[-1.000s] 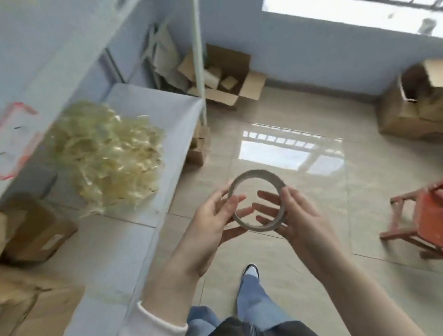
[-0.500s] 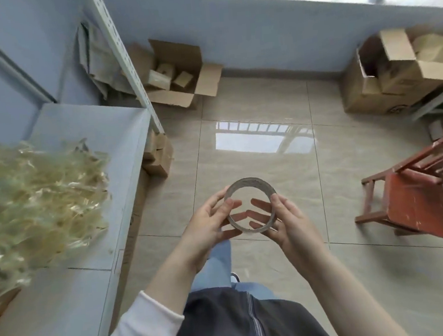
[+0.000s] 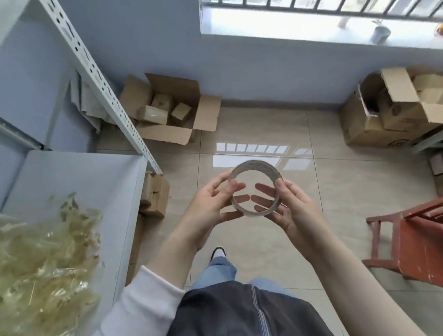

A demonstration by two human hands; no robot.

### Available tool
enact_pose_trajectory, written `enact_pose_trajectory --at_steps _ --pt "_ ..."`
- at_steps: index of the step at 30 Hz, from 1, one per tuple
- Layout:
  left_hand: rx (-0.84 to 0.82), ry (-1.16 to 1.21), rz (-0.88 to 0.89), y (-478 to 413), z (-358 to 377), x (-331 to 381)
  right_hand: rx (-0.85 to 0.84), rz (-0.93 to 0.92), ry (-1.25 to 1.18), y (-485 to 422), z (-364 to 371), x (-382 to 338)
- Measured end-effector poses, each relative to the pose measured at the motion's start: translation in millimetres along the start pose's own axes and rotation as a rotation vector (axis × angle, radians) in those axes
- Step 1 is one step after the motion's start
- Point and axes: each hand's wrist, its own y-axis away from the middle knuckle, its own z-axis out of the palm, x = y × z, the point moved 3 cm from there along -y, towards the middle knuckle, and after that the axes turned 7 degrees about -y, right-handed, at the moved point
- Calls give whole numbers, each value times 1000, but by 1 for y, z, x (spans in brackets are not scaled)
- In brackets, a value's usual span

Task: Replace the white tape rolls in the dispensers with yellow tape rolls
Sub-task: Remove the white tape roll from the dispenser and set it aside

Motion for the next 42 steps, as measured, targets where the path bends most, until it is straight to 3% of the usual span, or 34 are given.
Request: enact_pose_trajectory --at_steps 11,21,30,36,42 --pt "103 72 18 -91 -31 56 -127 49 -10 -108 38 -57" --pt "320 99 200 -162 -42 157 -349 -2 127 -208 95 -165" --pt "791 154 402 -104 -103 237 -782 3 294 -218 241 -213" --pt "1201 244 536 -18 -154 243 -1093 49 371 -171 352 -183" --pt "1482 306 611 50 -216 237 -1271 105 414 -120 439 -135"
